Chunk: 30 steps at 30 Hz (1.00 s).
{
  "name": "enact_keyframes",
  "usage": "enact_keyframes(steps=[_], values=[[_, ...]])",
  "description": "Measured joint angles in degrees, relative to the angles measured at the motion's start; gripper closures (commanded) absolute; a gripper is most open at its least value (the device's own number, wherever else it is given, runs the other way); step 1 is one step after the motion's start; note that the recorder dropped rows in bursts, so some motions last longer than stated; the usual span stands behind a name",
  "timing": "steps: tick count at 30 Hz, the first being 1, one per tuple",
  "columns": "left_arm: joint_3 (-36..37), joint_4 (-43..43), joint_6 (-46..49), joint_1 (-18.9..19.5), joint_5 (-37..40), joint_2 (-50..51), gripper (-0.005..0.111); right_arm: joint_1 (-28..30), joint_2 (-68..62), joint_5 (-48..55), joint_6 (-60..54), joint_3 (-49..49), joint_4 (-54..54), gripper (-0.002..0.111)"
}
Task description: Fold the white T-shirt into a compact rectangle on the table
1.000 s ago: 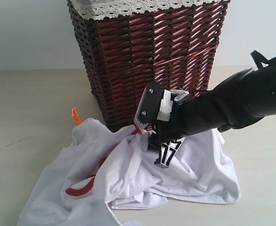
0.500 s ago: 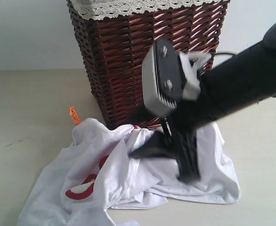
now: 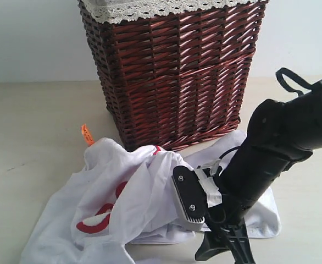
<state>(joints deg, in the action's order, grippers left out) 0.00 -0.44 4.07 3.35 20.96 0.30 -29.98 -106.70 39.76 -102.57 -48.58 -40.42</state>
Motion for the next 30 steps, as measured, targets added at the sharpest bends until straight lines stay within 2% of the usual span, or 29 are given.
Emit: enact_keyframes(steps=[6, 11, 13, 21, 28, 30], values=[[0.0, 0.0, 0.0, 0.0, 0.0, 0.0, 0.107, 0.0, -1.7, -6.3, -0.5, 0.0, -3.6, 0.06], [0.0, 0.0, 0.0, 0.0, 0.0, 0.0, 0.107, 0.0, -2.6, -7.4, -1.1, -0.1, -6.9, 0.082], [0.0, 0.0, 0.0, 0.0, 0.0, 0.0, 0.107, 0.0, -2.7, -7.5, -1.2, -0.2, -7.3, 0.085], [0.0, 0.0, 0.0, 0.0, 0.0, 0.0, 0.107, 0.0, 0.9, -5.6, -0.9, 0.0, -5.5, 0.085], [0.0, 0.0, 0.0, 0.0, 0.0, 0.0, 0.107, 0.0, 6.1, -5.0, 6.3, 0.0, 6.3, 0.085], [0.0, 0.0, 0.0, 0.0, 0.0, 0.0, 0.107, 0.0, 5.3, -5.0, 8.2, 0.0, 9.0, 0.081]])
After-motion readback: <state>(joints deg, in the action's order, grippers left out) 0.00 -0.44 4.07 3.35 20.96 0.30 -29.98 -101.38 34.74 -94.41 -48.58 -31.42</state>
